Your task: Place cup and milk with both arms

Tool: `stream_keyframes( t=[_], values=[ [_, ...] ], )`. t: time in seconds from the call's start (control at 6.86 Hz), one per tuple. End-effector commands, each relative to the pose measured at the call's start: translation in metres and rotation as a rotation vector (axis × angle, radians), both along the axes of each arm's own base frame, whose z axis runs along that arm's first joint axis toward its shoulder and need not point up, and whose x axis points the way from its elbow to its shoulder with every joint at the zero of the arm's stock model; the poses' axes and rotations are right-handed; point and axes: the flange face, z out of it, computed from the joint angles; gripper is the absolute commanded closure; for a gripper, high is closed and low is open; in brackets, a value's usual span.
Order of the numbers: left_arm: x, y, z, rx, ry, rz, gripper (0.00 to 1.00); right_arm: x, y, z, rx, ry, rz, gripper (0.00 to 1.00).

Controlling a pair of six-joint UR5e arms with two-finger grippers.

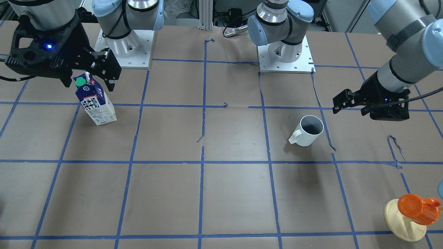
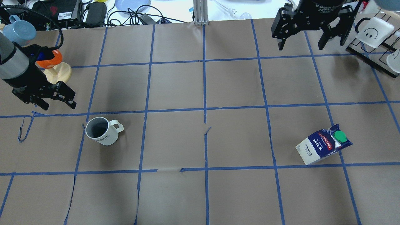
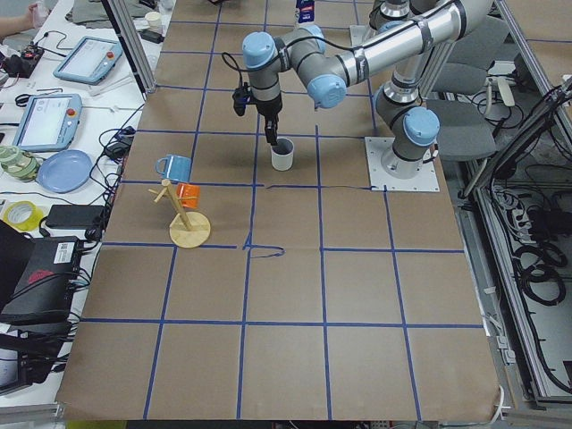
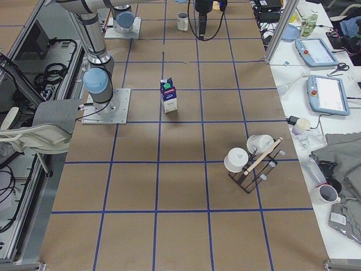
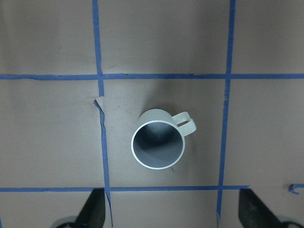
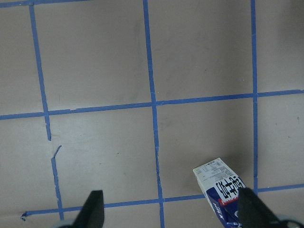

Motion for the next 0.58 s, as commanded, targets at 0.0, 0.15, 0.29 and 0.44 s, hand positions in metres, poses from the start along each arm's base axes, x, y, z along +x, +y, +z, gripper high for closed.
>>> stream_keyframes(
  t=[0.0, 0.15, 0.29, 0.44],
  values=[
    [-0.003, 0.019, -0.066, -0.043, -0.014, -0.012, 0.00, -0.001, 0.000, 0.000, 0.000, 0.001, -0.001, 0.00],
    [-0.001, 0.016, -0.076, -0.040, -0.010, -0.014, 0.00, -0.002, -0.001, -0.001, 0.003, 0.002, -0.003, 0.00],
    [-0.003, 0.015, -0.087, -0.026, 0.020, -0.009, 0.02, -0.002, -0.001, -0.001, 0.003, 0.001, -0.003, 0.00],
    [-0.008, 0.013, -0.099, -0.016, 0.079, 0.001, 0.06, -0.002, -0.001, -0.001, 0.003, 0.002, -0.003, 0.00]
  ],
)
